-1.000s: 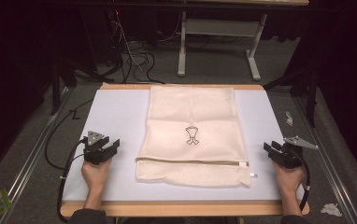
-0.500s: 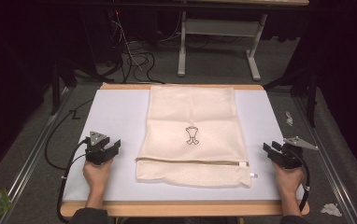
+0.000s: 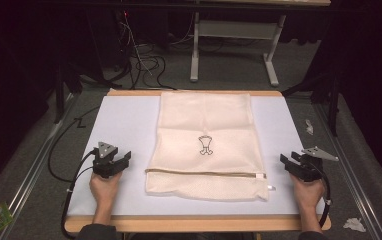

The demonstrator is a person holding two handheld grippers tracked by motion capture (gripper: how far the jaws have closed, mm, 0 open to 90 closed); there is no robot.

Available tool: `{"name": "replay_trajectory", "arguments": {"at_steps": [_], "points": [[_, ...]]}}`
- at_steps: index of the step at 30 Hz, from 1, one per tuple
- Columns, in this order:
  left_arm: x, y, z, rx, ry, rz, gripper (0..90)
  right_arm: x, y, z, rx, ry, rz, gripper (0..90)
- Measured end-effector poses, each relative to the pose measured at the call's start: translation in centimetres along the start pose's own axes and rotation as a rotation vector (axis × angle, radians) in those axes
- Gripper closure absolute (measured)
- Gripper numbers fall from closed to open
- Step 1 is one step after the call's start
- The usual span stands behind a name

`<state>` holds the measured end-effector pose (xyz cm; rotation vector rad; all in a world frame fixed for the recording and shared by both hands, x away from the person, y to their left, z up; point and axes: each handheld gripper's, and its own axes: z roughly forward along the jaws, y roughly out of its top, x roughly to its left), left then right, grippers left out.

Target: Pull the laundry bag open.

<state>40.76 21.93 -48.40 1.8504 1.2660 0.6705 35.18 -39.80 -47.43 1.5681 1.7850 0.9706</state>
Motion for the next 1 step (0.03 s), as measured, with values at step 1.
{"name": "replay_trajectory", "arguments": {"at_steps": [1], "points": [[-0.01,0.00,0.00,0.002,0.000,0.002,43.4,0.00,0.00,0.01,0.001,-0.001,0.002,50.0]]}}
